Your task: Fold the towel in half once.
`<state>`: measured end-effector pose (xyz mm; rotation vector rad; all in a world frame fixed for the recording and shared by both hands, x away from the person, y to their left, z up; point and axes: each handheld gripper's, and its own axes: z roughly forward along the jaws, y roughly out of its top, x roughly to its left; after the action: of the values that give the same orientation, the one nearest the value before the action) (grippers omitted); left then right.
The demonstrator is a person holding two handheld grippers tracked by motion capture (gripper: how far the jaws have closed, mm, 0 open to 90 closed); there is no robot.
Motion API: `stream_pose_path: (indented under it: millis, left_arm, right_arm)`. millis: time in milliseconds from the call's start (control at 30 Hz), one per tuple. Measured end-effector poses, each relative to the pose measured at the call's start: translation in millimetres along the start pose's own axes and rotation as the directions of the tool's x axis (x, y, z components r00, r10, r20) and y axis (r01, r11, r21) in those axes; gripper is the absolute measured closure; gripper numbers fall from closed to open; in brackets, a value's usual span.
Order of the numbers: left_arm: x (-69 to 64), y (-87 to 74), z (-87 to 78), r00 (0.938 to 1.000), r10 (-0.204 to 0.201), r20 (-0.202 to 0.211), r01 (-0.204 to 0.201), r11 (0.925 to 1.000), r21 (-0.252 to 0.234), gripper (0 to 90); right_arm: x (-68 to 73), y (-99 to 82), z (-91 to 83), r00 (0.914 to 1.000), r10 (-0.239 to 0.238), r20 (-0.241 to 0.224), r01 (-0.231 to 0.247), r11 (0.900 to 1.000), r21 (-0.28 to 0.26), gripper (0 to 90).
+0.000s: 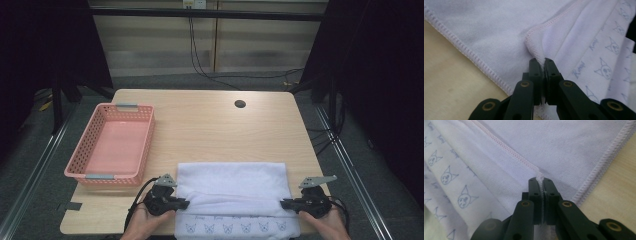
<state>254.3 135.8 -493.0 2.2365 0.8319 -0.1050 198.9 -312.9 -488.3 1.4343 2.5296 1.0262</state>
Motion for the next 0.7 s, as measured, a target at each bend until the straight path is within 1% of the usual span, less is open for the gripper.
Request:
stream_pose_path:
  millis: [67, 100, 133, 167, 200, 233, 300, 333, 367, 400, 433, 467, 500, 533, 567, 600, 633, 667, 700]
  left_arm:
    - [6.2, 8.1, 3.8, 0.9997, 0.013, -0.019, -0.013, 0.9999, 0.001, 86.2]
    - [9.2, 12.1, 6.5, 0.9997, 0.009, -0.023, -0.009, 0.9999, -0.007, 86.2]
    - [13.0, 16.3, 9.0, 0.9993, 0.017, -0.032, -0.018, 0.9998, -0.01, 86.3]
    - [15.4, 19.5, 10.8, 0.999, 0.027, -0.036, -0.028, 0.9995, -0.012, 86.3]
    - [20.8, 24.7, 14.0, 0.9987, 0.031, -0.041, -0.032, 0.9993, -0.019, 86.3]
    - [24.8, 29.7, 16.0, 0.9984, 0.026, -0.05, -0.027, 0.9995, -0.018, 86.3]
    - [33.7, 41.1, 23.0, 0.9956, 0.026, -0.09, -0.029, 0.999, -0.033, 86.3]
    - [33.7, 41.1, 23.0, 0.9956, 0.026, -0.09, -0.029, 0.999, -0.033, 86.3]
    - [37.1, 44.4, 24.7, 0.9953, 0.026, -0.093, -0.029, 0.9989, -0.036, 86.3]
    - [43.1, 49.4, 27.6, 0.9946, 0.018, -0.103, -0.023, 0.9986, -0.049, 86.2]
    - [50.4, 54.0, 29.9, 0.9947, -0.005, -0.102, -0.001, 0.9983, -0.058, 86.3]
    - [55.8, 58.2, 31.2, 0.9946, -0.011, -0.103, 0.005, 0.9982, -0.059, 86.3]
    - [58.8, 60.7, 32.5, 0.9929, -0.018, -0.118, 0.01, 0.9978, -0.065, 86.2]
    - [62.8, 64.4, 33.7, 0.9924, -0.021, -0.121, 0.013, 0.9978, -0.065, 86.2]
    - [67.1, 69.1, 35.3, 0.9896, -0.016, -0.143, 0.007, 0.9981, -0.061, 86.2]
    - [71.0, 74.3, 37.5, 0.9878, -0.01, -0.155, 0.001, 0.9983, -0.058, 86.2]
    - [74.7, 78.2, 39.1, 0.987, -0.015, -0.16, 0.005, 0.9984, -0.057, 86.2]
    - [78.9, 82.2, 40.7, 0.9857, -0.035, -0.165, 0.025, 0.9979, -0.06, 86.2]
    - [83.6, 85.5, 41.7, 0.9852, -0.035, -0.168, 0.025, 0.9977, -0.063, 86.1]
  right_arm:
    - [-1.6, 3.3, 1.8, 0.9998, -0.009, 0.016, 0.009, 0.9999, -0.005, 87.1]
    - [-2.1, 5.2, 2.7, 0.9997, -0.007, 0.025, 0.007, 1.0, -0.005, 87.1]
    - [-3.6, 7.5, 3.7, 0.9994, -0.013, 0.032, 0.013, 0.9999, -0.004, 87.1]
    - [-5.7, 9.3, 5.4, 0.9993, -0.009, 0.037, 0.009, 0.9998, -0.015, 87.1]
    - [-7.3, 11.1, 5.9, 0.9989, -0.008, 0.046, 0.008, 0.9999, -0.012, 87.0]
    - [-10.4, 14.2, 7.1, 0.9987, -0.002, 0.05, 0.003, 0.9999, -0.013, 87.1]
    - [-15.3, 19.6, 10.4, 0.9976, -0.005, 0.069, 0.007, 0.9997, -0.024, 87.1]
    - [-15.3, 19.6, 10.4, 0.9976, -0.005, 0.069, 0.007, 0.9997, -0.024, 87.1]
    - [-19.6, 24.5, 12.8, 0.9963, -0.002, 0.086, 0.005, 0.9996, -0.029, 87.1]
    - [-22.0, 27.3, 14.1, 0.996, 0.0, 0.09, 0.003, 0.9996, -0.027, 87.1]
    - [-27.1, 32.3, 16.6, 0.9958, -0.005, 0.091, 0.007, 0.9996, -0.029, 87.1]
    - [-31.8, 37.3, 19.5, 0.9952, -0.003, 0.098, 0.007, 0.9993, -0.038, 87.0]
    - [-35.5, 41.6, 21.5, 0.9953, -0.004, 0.096, 0.007, 0.9994, -0.035, 87.0]
    - [-38.6, 44.9, 23.4, 0.9951, -0.007, 0.098, 0.011, 0.9991, -0.04, 87.1]
    - [-42.6, 48.9, 26.0, 0.9946, -0.008, 0.104, 0.013, 0.9988, -0.047, 87.0]
    - [-47.4, 54.6, 29.0, 0.9951, -0.005, 0.098, 0.009, 0.9988, -0.049, 87.0]
    - [-52.7, 60.5, 32.1, 0.9945, 0.002, 0.105, 0.004, 0.9986, -0.052, 87.0]
    - [-56.7, 65.2, 35.0, 0.9941, 0.004, 0.109, 0.003, 0.9983, -0.058, 87.0]
    - [-61.0, 69.9, 37.4, 0.9937, 0.006, 0.112, 0.001, 0.9982, -0.06, 87.0]
